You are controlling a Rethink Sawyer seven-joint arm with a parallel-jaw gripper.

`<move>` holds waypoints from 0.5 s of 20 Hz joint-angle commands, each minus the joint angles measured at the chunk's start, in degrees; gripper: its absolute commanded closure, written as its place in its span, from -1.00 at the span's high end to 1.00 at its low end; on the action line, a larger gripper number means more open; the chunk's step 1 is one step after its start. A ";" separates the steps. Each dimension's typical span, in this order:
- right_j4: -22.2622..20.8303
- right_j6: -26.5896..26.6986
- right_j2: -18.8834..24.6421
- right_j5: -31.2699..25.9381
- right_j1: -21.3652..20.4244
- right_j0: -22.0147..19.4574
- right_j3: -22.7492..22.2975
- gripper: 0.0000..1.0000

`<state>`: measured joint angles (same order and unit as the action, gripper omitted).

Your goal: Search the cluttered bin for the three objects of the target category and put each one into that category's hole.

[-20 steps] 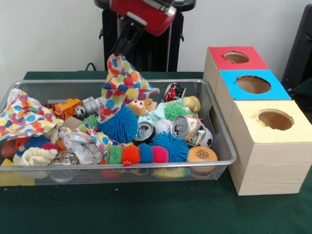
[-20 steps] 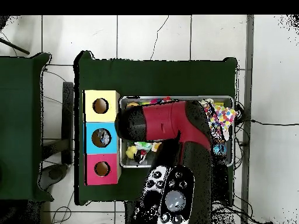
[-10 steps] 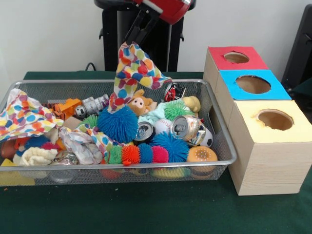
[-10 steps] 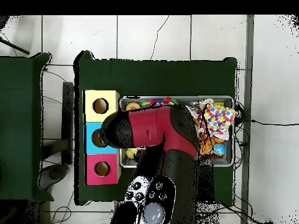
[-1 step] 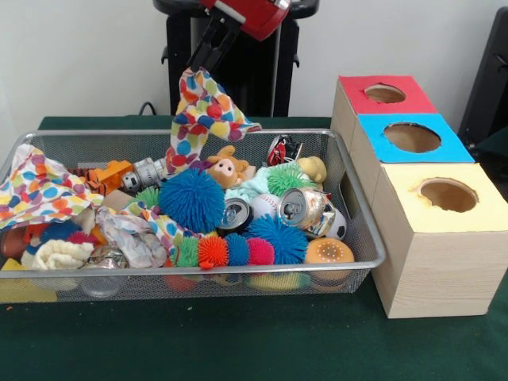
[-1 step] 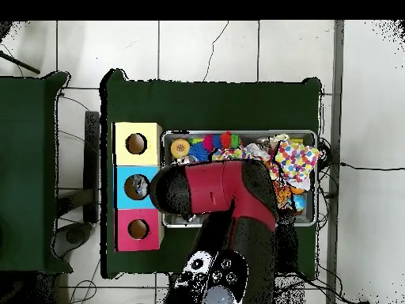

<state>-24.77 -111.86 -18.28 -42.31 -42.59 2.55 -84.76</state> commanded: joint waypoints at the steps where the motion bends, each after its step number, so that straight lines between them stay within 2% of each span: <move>1: 1.59 -13.71 -0.09 5.66 2.21 -0.76 -7.78 -1.00; 5: 1.10 -14.12 -1.15 8.20 3.38 -0.05 -8.20 -1.00; 10: 1.92 -13.18 -1.49 8.57 3.40 0.09 -8.35 -1.00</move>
<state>-24.77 -112.10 -20.45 -35.91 -42.29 2.69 -87.90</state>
